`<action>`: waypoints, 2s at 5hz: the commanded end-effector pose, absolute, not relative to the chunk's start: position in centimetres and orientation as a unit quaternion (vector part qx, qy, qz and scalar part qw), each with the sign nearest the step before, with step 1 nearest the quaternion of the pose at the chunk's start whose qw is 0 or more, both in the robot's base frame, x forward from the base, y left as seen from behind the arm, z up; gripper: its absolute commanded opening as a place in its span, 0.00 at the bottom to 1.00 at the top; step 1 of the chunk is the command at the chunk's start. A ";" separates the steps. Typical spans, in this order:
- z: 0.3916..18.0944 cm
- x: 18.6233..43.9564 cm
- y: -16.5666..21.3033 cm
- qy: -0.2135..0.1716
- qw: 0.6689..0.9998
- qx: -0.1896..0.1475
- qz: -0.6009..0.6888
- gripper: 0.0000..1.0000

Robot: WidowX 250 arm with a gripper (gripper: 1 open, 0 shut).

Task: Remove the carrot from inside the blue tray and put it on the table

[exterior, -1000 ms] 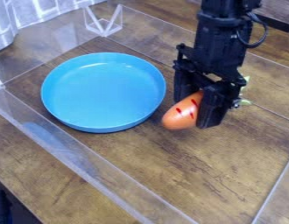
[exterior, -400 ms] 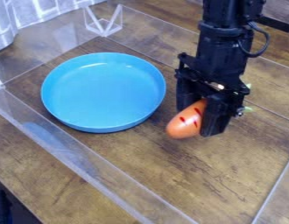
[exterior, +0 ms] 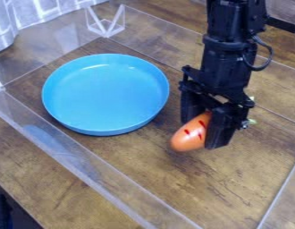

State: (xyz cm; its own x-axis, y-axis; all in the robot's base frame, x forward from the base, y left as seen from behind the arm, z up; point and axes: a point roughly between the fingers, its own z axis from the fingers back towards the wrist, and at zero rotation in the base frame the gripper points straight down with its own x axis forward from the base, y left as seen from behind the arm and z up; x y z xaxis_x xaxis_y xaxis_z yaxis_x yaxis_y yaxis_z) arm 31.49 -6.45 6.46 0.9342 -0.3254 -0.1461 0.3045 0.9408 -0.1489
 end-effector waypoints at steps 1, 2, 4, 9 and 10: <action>7.4 32.3 -7.1 0.061 0.982 -0.065 -0.168 0.00; 6.7 33.1 -7.0 0.061 0.983 -0.066 -0.163 0.00; 5.9 34.2 -6.3 0.065 0.983 -0.067 -0.159 0.00; 4.5 34.7 -5.1 0.077 0.984 -0.064 -0.146 0.00; 4.5 34.7 -5.0 0.079 0.985 -0.062 -0.144 0.00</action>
